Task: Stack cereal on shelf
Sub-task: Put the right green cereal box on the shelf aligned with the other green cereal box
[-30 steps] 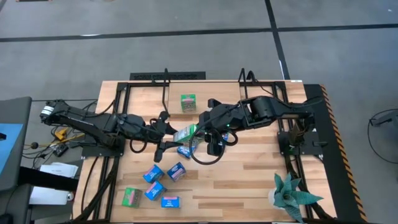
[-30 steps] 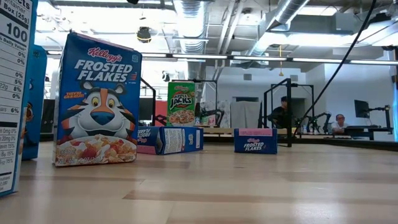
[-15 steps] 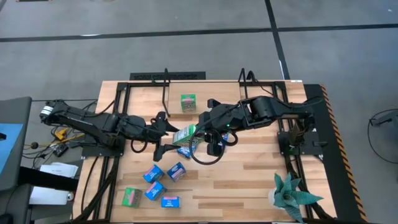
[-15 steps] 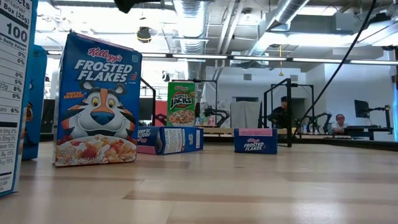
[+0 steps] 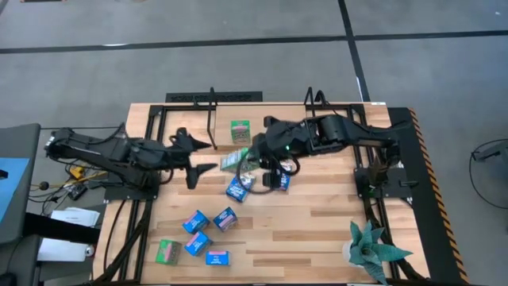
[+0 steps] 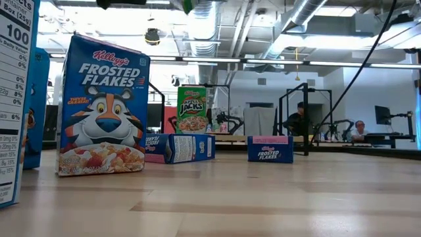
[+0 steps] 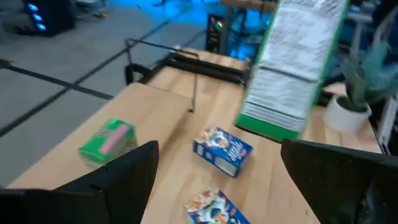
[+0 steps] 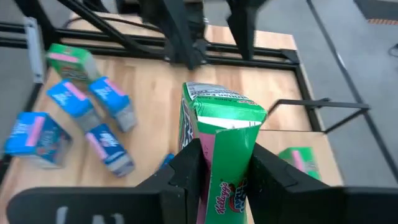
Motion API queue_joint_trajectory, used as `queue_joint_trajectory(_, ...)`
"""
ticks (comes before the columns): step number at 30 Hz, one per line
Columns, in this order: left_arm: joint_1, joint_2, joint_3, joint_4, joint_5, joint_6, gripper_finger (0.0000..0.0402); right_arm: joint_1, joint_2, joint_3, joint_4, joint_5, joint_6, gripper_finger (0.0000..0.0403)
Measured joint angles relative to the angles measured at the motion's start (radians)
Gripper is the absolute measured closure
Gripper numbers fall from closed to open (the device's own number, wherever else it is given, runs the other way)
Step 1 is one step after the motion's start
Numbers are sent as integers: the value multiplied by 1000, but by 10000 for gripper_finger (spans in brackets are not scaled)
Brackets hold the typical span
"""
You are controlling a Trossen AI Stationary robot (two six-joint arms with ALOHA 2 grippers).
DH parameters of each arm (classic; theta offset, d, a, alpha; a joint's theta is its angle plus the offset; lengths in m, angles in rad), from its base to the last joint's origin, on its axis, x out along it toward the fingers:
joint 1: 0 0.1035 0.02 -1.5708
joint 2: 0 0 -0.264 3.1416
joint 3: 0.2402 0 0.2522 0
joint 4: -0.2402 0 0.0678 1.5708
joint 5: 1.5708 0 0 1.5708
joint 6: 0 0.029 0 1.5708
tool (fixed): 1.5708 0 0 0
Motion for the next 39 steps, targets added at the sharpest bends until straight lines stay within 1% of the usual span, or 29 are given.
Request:
queue_joint_trajectory(4,0,-57,0,-29,-59,-8,74,-77,0,0,18,0,-83,279)
queue_joint_trajectory(7,0,-86,0,-53,-87,-7,74,-152,0,0,70,1,-151,279)
queue_joint_trajectory(10,0,-105,0,-77,-120,15,74,-240,0,0,135,1,-198,279)
queue_joint_trajectory(14,1,-114,0,-93,-200,30,74,-364,0,-5,171,-1,-243,279)
queue_joint_trajectory(16,9,-114,0,-100,-234,32,74,-426,1,-12,175,-30,-277,279)
queue_joint_trajectory(19,32,-113,0,-104,-240,48,74,-500,38,-13,182,-69,-312,279)
queue_joint_trajectory(21,53,-114,0,-113,-235,49,74,-545,69,-18,146,-95,-337,279)
queue_joint_trajectory(23,77,-113,0,-137,-232,50,74,-569,104,-16,168,-113,-352,279)
queue_joint_trajectory(25,103,-113,0,-163,-232,50,74,-589,138,-16,147,-132,-368,279)
queue_joint_trajectory(27,133,-113,0,-186,-230,50,74,-591,176,-15,165,-132,-395,279)
queue_joint_trajectory(32,203,-113,0,-201,-222,48,74,-595,252,-16,149,-136,-500,279)
queue_joint_trajectory(35,248,-113,0,-201,-221,35,74,-593,282,-16,139,-130,-581,279)
queue_joint_trajectory(39,304,-113,0,-201,-221,-2,74,-590,280,-15,123,-132,-657,279)
